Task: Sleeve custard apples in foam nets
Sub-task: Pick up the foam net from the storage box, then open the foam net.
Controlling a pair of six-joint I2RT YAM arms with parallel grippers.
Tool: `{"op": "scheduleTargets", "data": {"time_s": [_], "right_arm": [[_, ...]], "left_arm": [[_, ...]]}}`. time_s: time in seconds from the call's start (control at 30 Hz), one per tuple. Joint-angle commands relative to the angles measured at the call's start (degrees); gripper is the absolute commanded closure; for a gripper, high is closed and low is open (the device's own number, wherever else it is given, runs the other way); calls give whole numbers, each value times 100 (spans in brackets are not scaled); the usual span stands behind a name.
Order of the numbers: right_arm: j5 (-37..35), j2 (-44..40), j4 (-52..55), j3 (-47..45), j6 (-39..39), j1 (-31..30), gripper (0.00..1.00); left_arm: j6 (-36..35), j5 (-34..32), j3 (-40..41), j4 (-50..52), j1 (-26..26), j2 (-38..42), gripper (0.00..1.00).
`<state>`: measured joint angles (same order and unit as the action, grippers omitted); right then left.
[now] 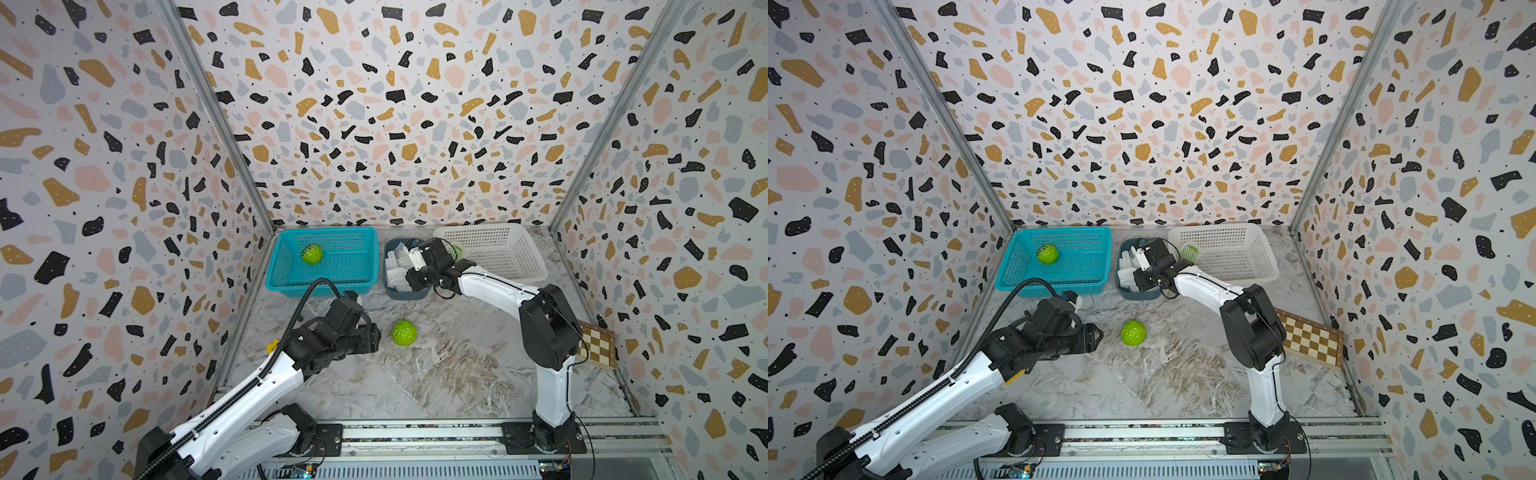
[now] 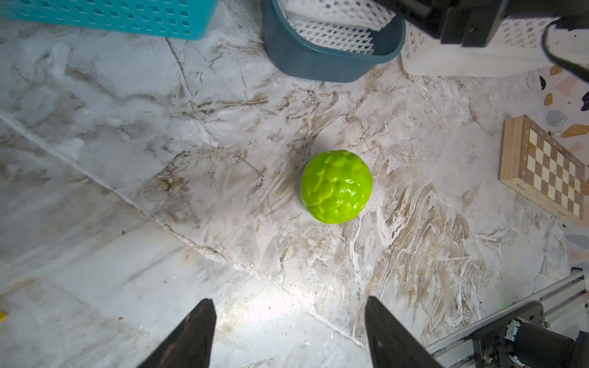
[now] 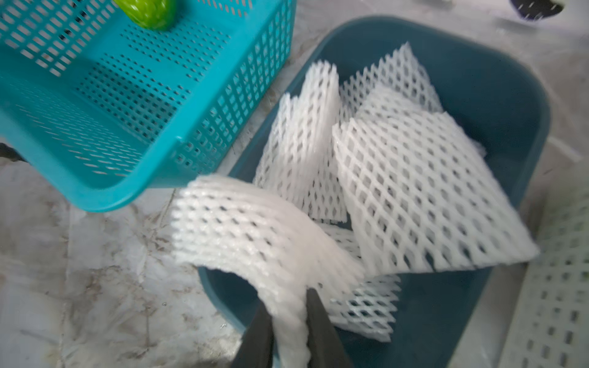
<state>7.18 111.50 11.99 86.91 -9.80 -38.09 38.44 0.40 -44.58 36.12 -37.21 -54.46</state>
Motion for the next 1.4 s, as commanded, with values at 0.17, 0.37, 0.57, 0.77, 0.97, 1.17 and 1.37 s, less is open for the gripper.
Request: {"op": "scheduleTargets", "data": {"time_s": [0.17,0.37,0.57,0.77,0.97,1.17,1.37], "right_arm": [[-84,-1223,3,-448,0,-120,82],[-24,-2221,-104,-1226,-107,-286,82],[890,-3469,-577,-2418,-321,-304,81],[1202,-4372,-724,-3323,-309,-564,81],[1265,-4716,-708,-3707,-405,-621,81],[1305,-4851,-694,-3778,-362,-647,81],[1367,-4804,-703,-3761,-338,-656,81]], "left_arm": [[-71,356,-504,-184,109,98,41],[-139,685,-840,-275,209,185,42],[-127,1263,-980,-623,371,299,45],[58,2277,-890,-1381,381,144,50],[471,2861,-634,-2190,314,10,42],[494,2802,-693,-2145,198,-163,42],[577,2779,-682,-2328,39,-403,50]]}}
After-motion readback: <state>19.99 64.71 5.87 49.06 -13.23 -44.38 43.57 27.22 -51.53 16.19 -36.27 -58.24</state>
